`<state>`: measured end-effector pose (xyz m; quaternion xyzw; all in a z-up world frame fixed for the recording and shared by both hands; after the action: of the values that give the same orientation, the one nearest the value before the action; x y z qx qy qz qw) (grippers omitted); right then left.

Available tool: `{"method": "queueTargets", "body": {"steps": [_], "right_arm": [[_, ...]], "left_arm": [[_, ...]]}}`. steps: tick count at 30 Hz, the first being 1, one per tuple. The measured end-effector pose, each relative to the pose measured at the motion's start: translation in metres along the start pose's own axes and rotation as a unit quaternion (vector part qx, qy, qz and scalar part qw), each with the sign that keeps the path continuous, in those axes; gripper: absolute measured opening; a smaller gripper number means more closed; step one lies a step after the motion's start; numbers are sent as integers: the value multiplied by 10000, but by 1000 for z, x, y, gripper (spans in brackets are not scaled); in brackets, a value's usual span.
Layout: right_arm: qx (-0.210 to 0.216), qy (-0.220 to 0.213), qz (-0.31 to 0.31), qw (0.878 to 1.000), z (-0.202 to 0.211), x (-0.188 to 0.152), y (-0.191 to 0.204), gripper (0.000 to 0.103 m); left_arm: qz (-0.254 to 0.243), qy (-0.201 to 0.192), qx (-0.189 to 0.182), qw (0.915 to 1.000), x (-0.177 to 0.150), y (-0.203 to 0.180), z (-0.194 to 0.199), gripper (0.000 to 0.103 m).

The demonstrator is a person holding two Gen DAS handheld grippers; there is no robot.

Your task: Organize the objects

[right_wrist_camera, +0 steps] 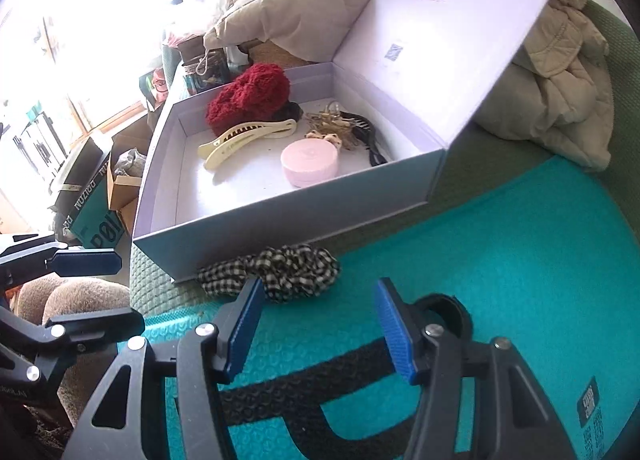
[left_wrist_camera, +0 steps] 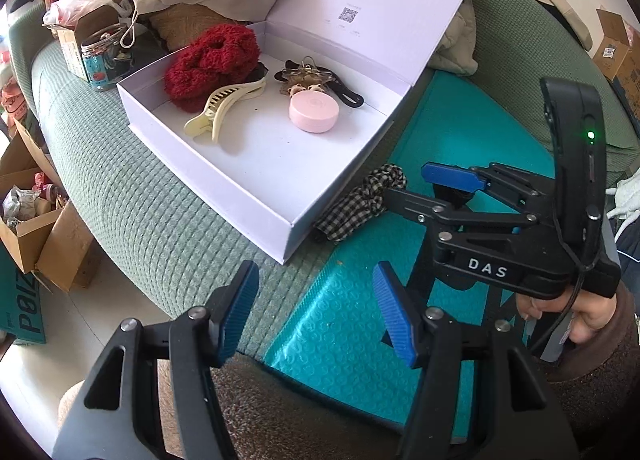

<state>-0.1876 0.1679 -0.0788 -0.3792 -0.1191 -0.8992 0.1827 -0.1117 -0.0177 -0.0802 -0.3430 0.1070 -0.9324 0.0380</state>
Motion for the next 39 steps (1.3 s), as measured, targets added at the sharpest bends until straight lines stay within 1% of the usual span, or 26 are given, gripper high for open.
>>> {"method": "queueTargets", "body": {"steps": [4,7,8,10,11,13,14,15,17,18,19,22,24,26,28,29,31,35,36,39], "right_arm": [[181,150,-87,9997,-22,3,2,58],[293,158,-176,9993,-27,3,0,57],[307,163,-160,9993,-28,3,0,56],[469,176,-124,9987,-29,2,2,35],[531,171,-110,9984,-28,2,4,33],[489,188,44,9986,-27,0,9,25],[467,200,110,9986,-25,-1,11,23],[448,230,152,9986,-24,-2,12,19],[451,387,204,9980,-24,-8,12,11],[412,421,233,9980,-23,-12,11,8],[407,364,264,9982,-19,-15,11,8],[457,368,229,9980,-8,-21,10,8],[427,359,222,9982,-2,-26,8,8],[347,320,203,9987,4,-29,6,8],[247,228,108,9994,12,-31,1,8],[215,176,37,9996,17,-31,-3,8],[206,90,-82,9997,26,-31,-9,8],[129,-15,-219,9997,41,-33,-17,8],[131,-24,-269,9996,42,-34,-19,8],[94,-33,-386,9992,48,-38,-24,8]], "left_arm": [[57,11,54,10000,-1,8,0,58],[75,19,46,10000,0,10,-2,58],[62,20,41,10000,0,9,-3,58],[46,26,19,10000,0,8,-4,58],[40,31,11,10000,0,7,-4,58],[13,39,9,10000,0,5,-4,58],[-1,38,6,10000,-1,4,-4,58],[-13,31,-1,10000,-1,3,-3,58],[-29,11,-34,10000,-2,1,-1,58],[-50,1,-61,10000,-2,-1,0,58],[-89,-14,-78,9999,-2,-3,1,58],[-289,-133,-114,9994,-1,-11,2,57],[-416,-165,-122,9989,1,-17,-1,53],[-479,-179,-154,9986,2,-20,-6,52],[-498,-180,-230,9983,0,-24,-12,47],[-490,-151,-237,9984,-1,-26,-15,44],[-419,-129,-265,9987,-5,-29,-21,41],[-129,-148,-368,9991,-12,-32,-31,35],[-73,-170,-351,9992,-13,-33,-34,33],[102,-263,-151,9995,-15,-32,-43,33]]}}
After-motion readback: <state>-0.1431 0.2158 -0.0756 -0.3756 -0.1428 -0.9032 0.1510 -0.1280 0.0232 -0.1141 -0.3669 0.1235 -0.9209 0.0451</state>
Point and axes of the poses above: each gripper's, at about its wrist camera, not at the fingertips, and z roughly against the way its jaws point, y to its left, x to its top, the point moved 2 cm from there along -z, roughly the way its jaws point, and after that the axes turned 10 degrees about -y, right-handed, at the moved point
